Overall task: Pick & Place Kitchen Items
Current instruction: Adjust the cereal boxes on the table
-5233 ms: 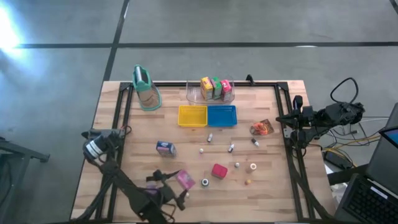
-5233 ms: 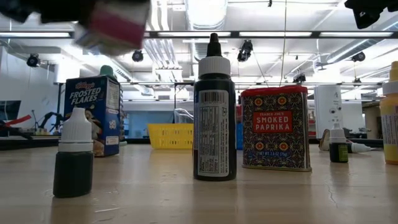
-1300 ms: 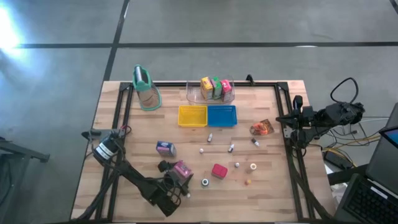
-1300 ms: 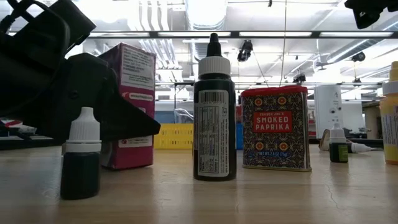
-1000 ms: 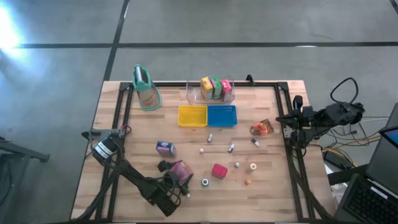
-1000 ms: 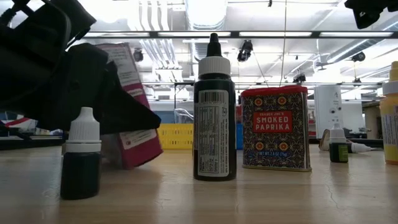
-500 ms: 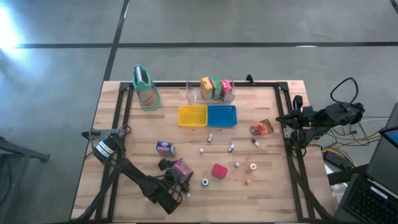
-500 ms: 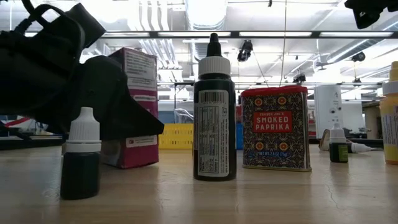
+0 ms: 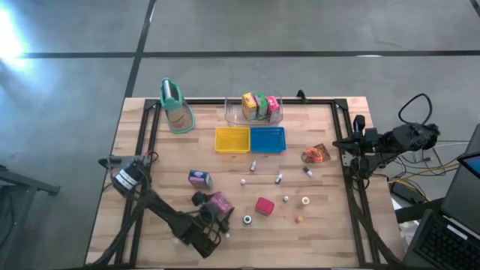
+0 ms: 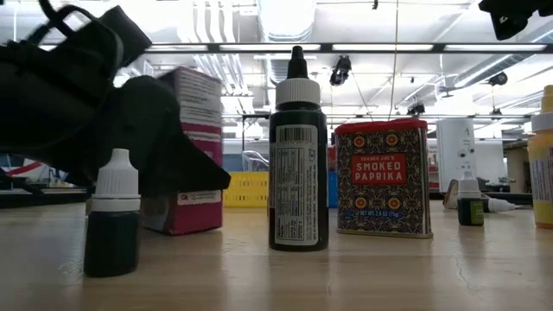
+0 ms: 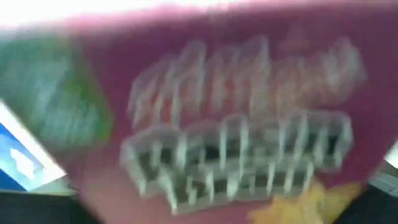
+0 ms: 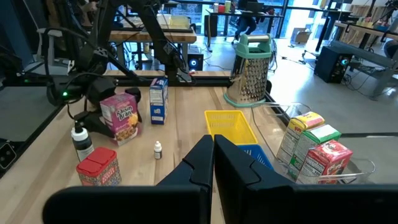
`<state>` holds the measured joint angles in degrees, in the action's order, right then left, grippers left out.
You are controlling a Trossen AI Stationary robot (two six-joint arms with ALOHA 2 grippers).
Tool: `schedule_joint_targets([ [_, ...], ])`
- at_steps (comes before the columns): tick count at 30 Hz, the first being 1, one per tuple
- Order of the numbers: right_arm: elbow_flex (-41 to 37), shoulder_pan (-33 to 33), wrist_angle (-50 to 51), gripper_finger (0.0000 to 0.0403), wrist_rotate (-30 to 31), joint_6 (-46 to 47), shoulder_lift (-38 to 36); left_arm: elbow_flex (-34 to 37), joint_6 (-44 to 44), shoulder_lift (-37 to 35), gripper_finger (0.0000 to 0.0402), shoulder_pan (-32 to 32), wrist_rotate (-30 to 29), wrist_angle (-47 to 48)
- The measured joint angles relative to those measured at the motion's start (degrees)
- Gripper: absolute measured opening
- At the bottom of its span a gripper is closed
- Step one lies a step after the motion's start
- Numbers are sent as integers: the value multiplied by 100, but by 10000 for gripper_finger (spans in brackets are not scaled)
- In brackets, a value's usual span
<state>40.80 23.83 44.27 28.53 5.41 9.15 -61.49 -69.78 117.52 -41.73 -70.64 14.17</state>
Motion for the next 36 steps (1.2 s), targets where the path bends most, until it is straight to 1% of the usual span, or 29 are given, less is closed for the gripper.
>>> schedule_joint_targets([
  [5, 0, 0, 0, 8, -2, 0, 0, 0, -37, -82, 399, 14, 113, 4],
  [13, 2, 1, 0, 8, -2, 0, 0, 0, 120, -369, 399, 23, 131, 33],
  [20, 0, 0, 2, 8, -2, 0, 0, 0, 122, -438, 399, 171, 610, 109],
  [36, 2, 2, 0, 8, 0, 0, 0, 0, 694, -789, 399, 260, 690, 122],
])
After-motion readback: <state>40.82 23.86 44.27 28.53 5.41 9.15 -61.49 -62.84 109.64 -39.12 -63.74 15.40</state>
